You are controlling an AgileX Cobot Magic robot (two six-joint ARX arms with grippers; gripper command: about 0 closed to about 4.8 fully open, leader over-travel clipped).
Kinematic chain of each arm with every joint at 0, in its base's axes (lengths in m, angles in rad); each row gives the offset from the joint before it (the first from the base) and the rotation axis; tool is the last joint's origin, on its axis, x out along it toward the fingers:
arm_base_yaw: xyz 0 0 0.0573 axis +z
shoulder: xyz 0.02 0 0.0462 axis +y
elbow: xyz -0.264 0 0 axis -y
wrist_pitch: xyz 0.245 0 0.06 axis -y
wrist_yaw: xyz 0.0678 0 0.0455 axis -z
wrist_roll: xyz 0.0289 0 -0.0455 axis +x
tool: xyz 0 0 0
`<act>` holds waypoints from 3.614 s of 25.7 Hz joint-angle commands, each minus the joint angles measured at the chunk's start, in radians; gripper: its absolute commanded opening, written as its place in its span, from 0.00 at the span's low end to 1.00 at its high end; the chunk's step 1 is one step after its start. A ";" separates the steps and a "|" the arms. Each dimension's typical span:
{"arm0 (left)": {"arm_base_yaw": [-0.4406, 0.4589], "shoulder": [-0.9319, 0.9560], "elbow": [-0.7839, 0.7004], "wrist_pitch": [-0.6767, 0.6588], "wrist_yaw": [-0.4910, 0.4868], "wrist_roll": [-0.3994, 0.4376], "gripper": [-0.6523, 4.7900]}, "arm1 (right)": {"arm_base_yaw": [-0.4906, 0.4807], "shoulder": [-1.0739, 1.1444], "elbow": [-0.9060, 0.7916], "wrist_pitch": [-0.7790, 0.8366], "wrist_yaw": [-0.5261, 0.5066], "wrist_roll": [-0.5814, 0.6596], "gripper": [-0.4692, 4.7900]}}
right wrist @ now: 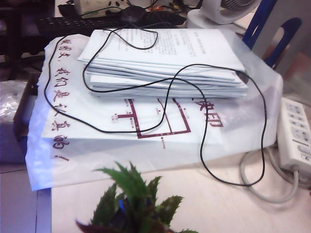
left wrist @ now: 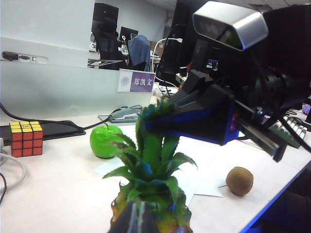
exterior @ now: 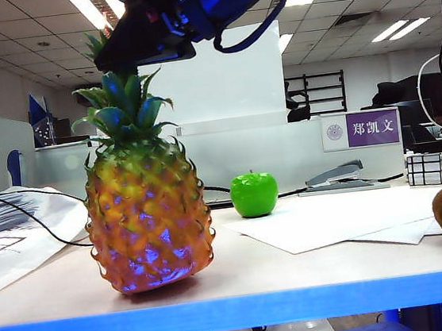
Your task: Arrange all the fruits from large to small from left to right in a row.
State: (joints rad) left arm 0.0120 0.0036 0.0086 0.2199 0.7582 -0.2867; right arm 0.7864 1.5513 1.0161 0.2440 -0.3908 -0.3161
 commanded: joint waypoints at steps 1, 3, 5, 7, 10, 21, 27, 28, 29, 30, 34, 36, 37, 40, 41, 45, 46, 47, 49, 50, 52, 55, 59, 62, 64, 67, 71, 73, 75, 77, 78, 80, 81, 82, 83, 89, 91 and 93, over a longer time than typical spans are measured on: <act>0.001 -0.002 0.002 0.005 0.005 -0.002 0.17 | 0.008 0.006 0.005 0.034 0.000 -0.008 0.09; 0.001 -0.002 0.002 0.005 0.005 -0.001 0.17 | 0.008 0.013 0.005 0.050 0.000 -0.008 0.09; 0.001 -0.002 0.002 0.005 0.005 -0.001 0.17 | 0.007 0.017 0.004 0.072 0.008 -0.008 0.09; 0.001 -0.002 0.002 0.004 0.005 -0.002 0.17 | 0.006 0.020 0.004 0.095 0.021 -0.008 0.09; 0.001 -0.002 0.002 0.005 0.005 -0.001 0.17 | 0.007 0.020 0.004 0.105 0.026 -0.006 0.09; 0.001 -0.002 0.002 0.005 0.005 -0.001 0.17 | 0.006 0.020 -0.003 0.093 0.050 0.005 0.48; 0.001 -0.002 0.002 0.005 0.005 -0.001 0.17 | 0.006 0.020 -0.003 0.090 0.058 0.029 0.87; 0.001 -0.002 0.002 0.005 0.005 -0.001 0.17 | 0.006 0.020 -0.003 0.090 0.058 0.029 0.92; 0.001 -0.002 0.002 0.005 0.005 -0.001 0.17 | 0.006 0.019 -0.003 0.091 0.058 0.029 0.94; 0.001 -0.002 0.002 0.005 0.005 -0.001 0.17 | 0.006 0.019 -0.003 0.095 0.059 0.029 0.96; 0.001 -0.002 0.002 0.002 0.005 -0.001 0.17 | 0.006 0.016 -0.002 0.125 0.060 0.029 1.00; 0.001 -0.002 0.001 -0.001 0.005 -0.001 0.17 | 0.005 0.009 -0.002 0.149 0.060 0.029 1.00; 0.001 -0.002 0.001 -0.003 0.005 -0.001 0.17 | 0.005 0.002 -0.001 0.166 0.063 0.029 1.00; 0.001 -0.002 0.001 -0.003 0.005 -0.001 0.17 | 0.005 -0.021 -0.001 0.212 0.114 0.028 1.00; 0.001 -0.002 0.001 -0.003 0.005 -0.001 0.17 | 0.005 -0.032 -0.001 0.223 0.122 0.028 1.00; 0.001 -0.002 0.001 -0.002 0.005 -0.001 0.17 | 0.004 -0.090 -0.001 0.233 0.124 0.027 1.00; 0.001 -0.002 0.001 -0.002 0.005 0.000 0.17 | 0.004 -0.105 -0.001 0.232 0.124 0.026 1.00; 0.001 -0.002 0.001 -0.003 0.005 0.000 0.17 | 0.004 -0.119 -0.001 0.230 0.131 0.022 1.00; 0.001 -0.002 0.001 -0.003 0.005 0.001 0.17 | -0.002 -0.151 -0.001 0.222 0.188 0.008 1.00; 0.001 -0.002 0.001 -0.002 0.005 0.001 0.17 | -0.012 -0.166 -0.001 0.219 0.223 -0.002 1.00; 0.001 -0.002 0.001 -0.002 0.005 0.002 0.17 | -0.035 -0.187 -0.001 0.219 0.268 -0.007 1.00; 0.001 -0.002 0.001 -0.002 0.005 0.002 0.17 | -0.091 -0.195 -0.001 0.226 0.341 -0.008 1.00; 0.001 -0.002 0.001 -0.002 0.005 0.002 0.17 | -0.206 -0.168 -0.002 0.193 0.392 -0.004 1.00; 0.001 -0.002 0.001 -0.001 0.005 0.002 0.17 | -0.291 -0.115 -0.003 0.202 0.388 0.034 1.00; 0.001 -0.002 0.001 -0.002 0.005 0.002 0.17 | -0.328 -0.071 -0.002 0.216 0.388 0.053 1.00; 0.001 -0.002 0.001 -0.001 0.005 0.002 0.17 | -0.352 -0.002 -0.002 0.232 0.387 0.059 1.00; 0.001 -0.002 0.002 0.000 -0.003 0.002 0.17 | -0.359 0.101 0.000 0.258 0.385 0.058 1.00; 0.001 -0.002 0.002 0.003 -0.002 0.002 0.17 | -0.359 0.151 0.000 0.282 0.390 0.058 1.00; 0.001 -0.002 0.002 0.005 -0.002 0.002 0.17 | -0.360 0.192 0.000 0.305 0.392 0.058 1.00; 0.001 -0.002 0.002 0.006 -0.002 0.002 0.17 | -0.364 0.232 0.000 0.333 0.391 0.062 1.00; 0.001 -0.002 0.002 0.006 -0.002 0.002 0.17 | -0.365 0.253 0.000 0.348 0.391 0.063 1.00; 0.001 -0.002 0.001 0.005 -0.001 0.002 0.17 | -0.369 0.284 0.000 0.370 0.389 0.070 1.00; 0.001 -0.002 0.001 0.005 0.000 0.002 0.17 | -0.369 0.297 0.002 0.376 0.389 0.076 1.00; 0.001 -0.002 0.001 0.005 0.003 0.003 0.17 | -0.369 0.313 0.008 0.378 0.389 0.082 1.00; 0.001 -0.002 0.001 0.005 0.003 0.008 0.17 | -0.369 0.326 0.014 0.378 0.389 0.083 1.00; 0.001 -0.002 0.001 -0.009 -0.055 0.084 0.17 | -0.369 0.413 0.089 0.378 0.384 0.092 1.00; 0.001 -0.002 0.001 -0.010 -0.086 0.114 0.17 | -0.369 0.441 0.121 0.376 0.371 0.105 1.00; 0.001 -0.002 0.001 -0.010 -0.106 0.134 0.17 | -0.371 0.469 0.151 0.373 0.373 0.105 1.00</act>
State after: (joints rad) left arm 0.0124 0.0036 0.0086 0.2020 0.6712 -0.1749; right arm 0.4164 2.0159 1.1549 0.6079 -0.0154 -0.2203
